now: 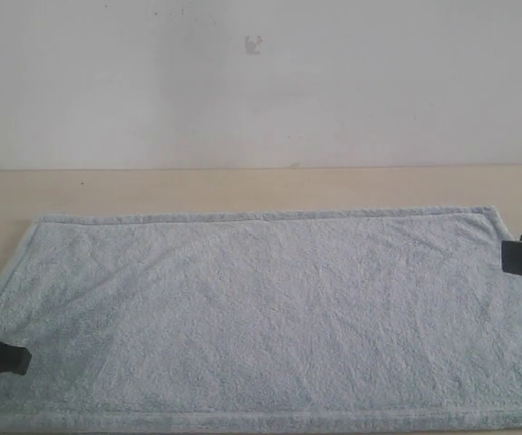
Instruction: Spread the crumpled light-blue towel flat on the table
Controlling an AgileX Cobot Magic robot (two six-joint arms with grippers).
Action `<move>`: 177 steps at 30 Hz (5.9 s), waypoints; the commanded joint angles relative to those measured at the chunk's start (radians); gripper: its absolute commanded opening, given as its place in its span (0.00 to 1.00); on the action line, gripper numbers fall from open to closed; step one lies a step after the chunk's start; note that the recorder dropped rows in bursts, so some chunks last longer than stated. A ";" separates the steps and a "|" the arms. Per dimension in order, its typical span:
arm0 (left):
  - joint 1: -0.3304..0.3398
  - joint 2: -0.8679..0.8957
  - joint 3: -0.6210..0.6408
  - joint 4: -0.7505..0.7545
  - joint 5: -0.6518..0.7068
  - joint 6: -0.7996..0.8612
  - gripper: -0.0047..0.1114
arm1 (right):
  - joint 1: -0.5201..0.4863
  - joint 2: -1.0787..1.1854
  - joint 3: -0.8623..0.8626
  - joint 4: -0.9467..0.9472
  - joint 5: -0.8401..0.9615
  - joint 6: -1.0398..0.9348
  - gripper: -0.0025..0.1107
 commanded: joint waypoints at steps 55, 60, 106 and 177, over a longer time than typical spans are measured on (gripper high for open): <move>0.014 -0.295 0.077 0.035 -0.144 -0.170 0.08 | -0.212 1.411 -1.320 -0.261 0.437 -0.089 0.02; 0.014 -0.295 0.077 0.035 -0.144 -0.170 0.08 | -0.212 1.420 -1.320 -0.275 0.434 -0.083 0.02; 0.014 -0.295 0.077 0.031 -0.148 -0.164 0.08 | -0.290 1.440 -1.320 -0.096 0.445 -0.238 0.02; 0.147 0.466 -0.742 -0.463 -0.067 0.521 0.08 | 0.050 0.713 -0.388 0.862 0.129 -0.906 0.02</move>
